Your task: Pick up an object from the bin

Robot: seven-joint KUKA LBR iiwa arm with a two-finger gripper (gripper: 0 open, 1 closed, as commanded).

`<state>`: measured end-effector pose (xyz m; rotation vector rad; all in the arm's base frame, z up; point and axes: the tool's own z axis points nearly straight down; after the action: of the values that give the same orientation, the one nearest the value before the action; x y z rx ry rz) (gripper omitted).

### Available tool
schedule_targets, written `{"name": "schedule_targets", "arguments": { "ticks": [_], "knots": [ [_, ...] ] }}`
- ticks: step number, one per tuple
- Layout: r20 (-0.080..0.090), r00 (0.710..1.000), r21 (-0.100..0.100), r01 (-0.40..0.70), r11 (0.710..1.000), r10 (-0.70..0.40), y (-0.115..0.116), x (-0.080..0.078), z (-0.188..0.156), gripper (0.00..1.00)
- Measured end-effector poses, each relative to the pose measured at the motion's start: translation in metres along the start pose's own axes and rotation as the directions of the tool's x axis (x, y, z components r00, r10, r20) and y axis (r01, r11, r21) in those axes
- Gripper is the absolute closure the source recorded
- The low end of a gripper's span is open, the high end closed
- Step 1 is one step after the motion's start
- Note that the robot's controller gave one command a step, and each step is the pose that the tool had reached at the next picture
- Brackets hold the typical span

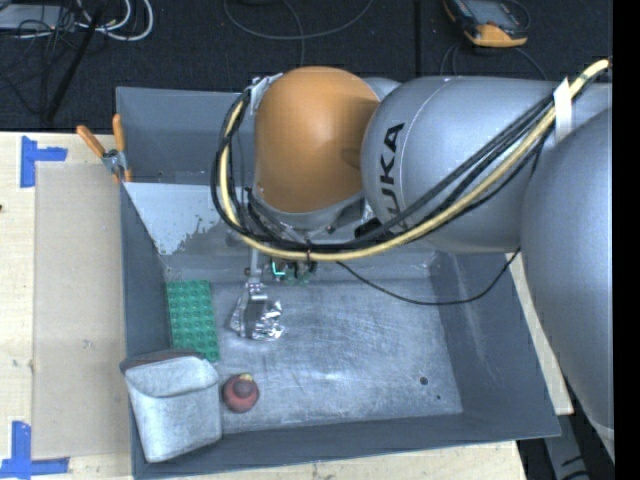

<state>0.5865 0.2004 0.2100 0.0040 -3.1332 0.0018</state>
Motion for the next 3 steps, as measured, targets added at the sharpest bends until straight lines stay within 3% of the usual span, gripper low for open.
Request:
{"name": "schedule_targets", "arguments": {
  "ticks": [1, 2, 3],
  "knots": [
    [0.014, 0.998, -0.002, 0.056, 0.998, -0.056, -0.066, 0.031, 0.14, 0.0],
    [0.013, 0.993, -0.001, 0.116, 0.993, -0.116, -0.075, -0.028, 0.139, 0.0],
    [0.019, 0.993, -0.003, 0.112, 0.994, -0.112, -0.073, -0.03, 0.134, 1.0]
  ]
}}
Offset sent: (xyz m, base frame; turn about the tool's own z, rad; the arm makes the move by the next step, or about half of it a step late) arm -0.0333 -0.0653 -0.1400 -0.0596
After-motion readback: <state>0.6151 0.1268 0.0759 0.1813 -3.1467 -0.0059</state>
